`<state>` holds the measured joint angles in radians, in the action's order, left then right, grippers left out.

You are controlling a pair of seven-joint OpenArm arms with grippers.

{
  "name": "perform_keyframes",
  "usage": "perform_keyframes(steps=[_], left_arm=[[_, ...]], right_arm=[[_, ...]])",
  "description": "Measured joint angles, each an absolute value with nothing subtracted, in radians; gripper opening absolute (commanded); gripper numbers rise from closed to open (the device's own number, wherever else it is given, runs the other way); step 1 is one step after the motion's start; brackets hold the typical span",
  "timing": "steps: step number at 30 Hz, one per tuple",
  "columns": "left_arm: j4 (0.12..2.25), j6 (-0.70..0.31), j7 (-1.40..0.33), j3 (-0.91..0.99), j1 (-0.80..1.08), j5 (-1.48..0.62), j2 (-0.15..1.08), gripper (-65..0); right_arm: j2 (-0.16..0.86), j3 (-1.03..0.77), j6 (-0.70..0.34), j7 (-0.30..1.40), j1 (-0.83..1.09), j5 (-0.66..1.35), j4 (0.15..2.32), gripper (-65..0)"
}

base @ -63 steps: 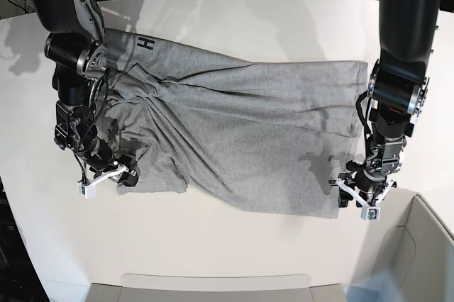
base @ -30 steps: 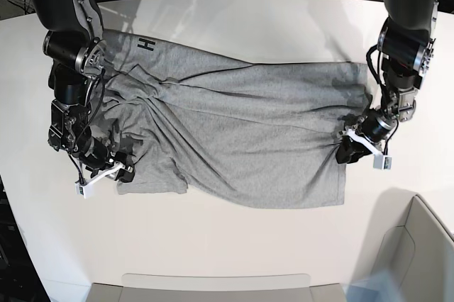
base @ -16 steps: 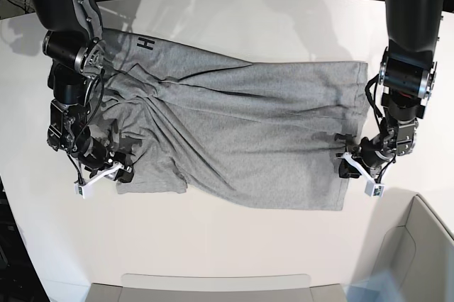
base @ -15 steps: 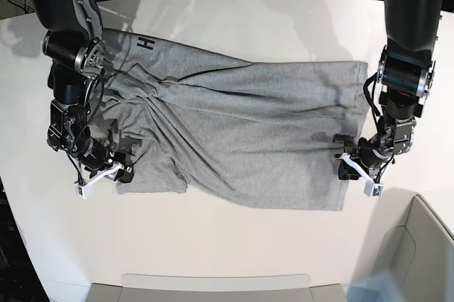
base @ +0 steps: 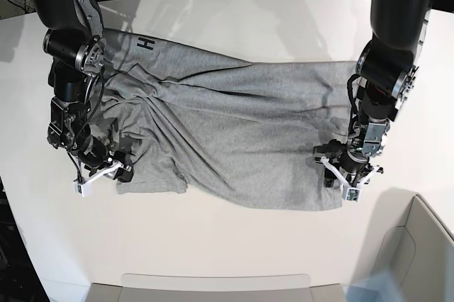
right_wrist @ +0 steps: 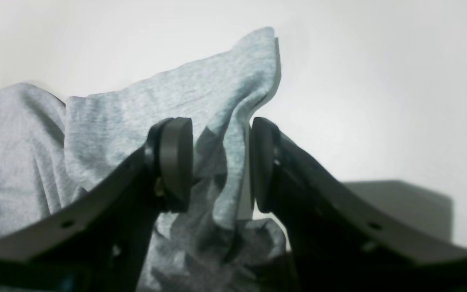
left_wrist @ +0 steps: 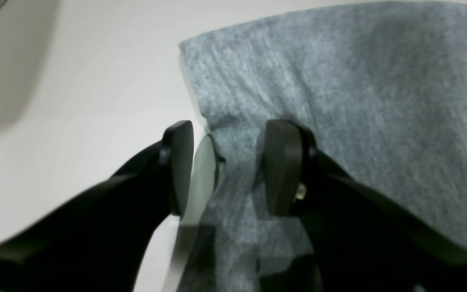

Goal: Fold the T-shirt properly
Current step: 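Lift the hem with both grippers and fold it toward the collar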

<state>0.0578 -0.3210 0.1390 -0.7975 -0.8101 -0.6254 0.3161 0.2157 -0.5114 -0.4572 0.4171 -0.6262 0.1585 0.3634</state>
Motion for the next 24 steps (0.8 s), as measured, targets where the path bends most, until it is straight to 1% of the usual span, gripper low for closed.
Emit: perform_keyframes(steps=[1,3,6,8,9,10,11,13,16,21,24], left_arm=[[0.058,-0.324,0.136,-0.798,-0.809,-0.625,0.316,-35.8],[0.058,-0.366,0.114,-0.798,-0.811,-0.634,0.319,-36.8],[0.058,-0.484,0.049,-0.798,-0.818,-0.639,0.324,-43.2],[0.058,-0.503,0.038,-0.798,-0.818,-0.635,0.327,-50.7],[0.058,-0.502,0.033,-0.798,-0.818,-0.635,0.327,-55.8],[0.058,-0.501,0.029,-0.798,-0.818,-0.635,0.327,-61.3],[0.058,-0.495,0.027,-0.797,-0.818,-0.635,0.327,-65.0],[0.058,-0.495,0.028,-0.796,-0.818,-0.634,0.337,-65.0],[0.062,-0.495,0.026,-0.783,-0.818,-0.632,0.356,-65.0],[0.056,-0.509,0.057,-0.627,-0.807,-0.603,0.386,-65.0],[0.045,-0.502,0.039,-0.570,-0.829,-0.590,0.412,-65.0]], right_arm=[[0.216,-0.511,-0.457,0.417,-0.626,0.159,0.363,-40.6],[0.216,-0.511,-0.457,0.415,-0.626,0.159,0.363,-40.6],[0.215,-0.511,-0.457,0.414,-0.626,0.159,0.363,-40.7],[0.215,-0.511,-0.457,0.415,-0.626,0.159,0.363,-40.8],[0.215,-0.511,-0.457,0.414,-0.626,0.159,0.363,-40.9],[0.214,-0.511,-0.457,0.414,-0.626,0.159,0.363,-41.9],[0.214,-0.508,-0.457,0.413,-0.626,0.158,0.363,-44.3],[0.221,-0.462,-0.457,0.410,-0.627,0.158,0.363,-51.0],[0.225,-0.384,-0.449,0.420,-0.638,0.150,0.371,-64.7],[0.218,-0.325,-0.440,0.458,-0.645,0.125,0.424,-65.0],[0.213,-0.279,-0.430,0.488,-0.647,0.103,0.466,-65.0]])
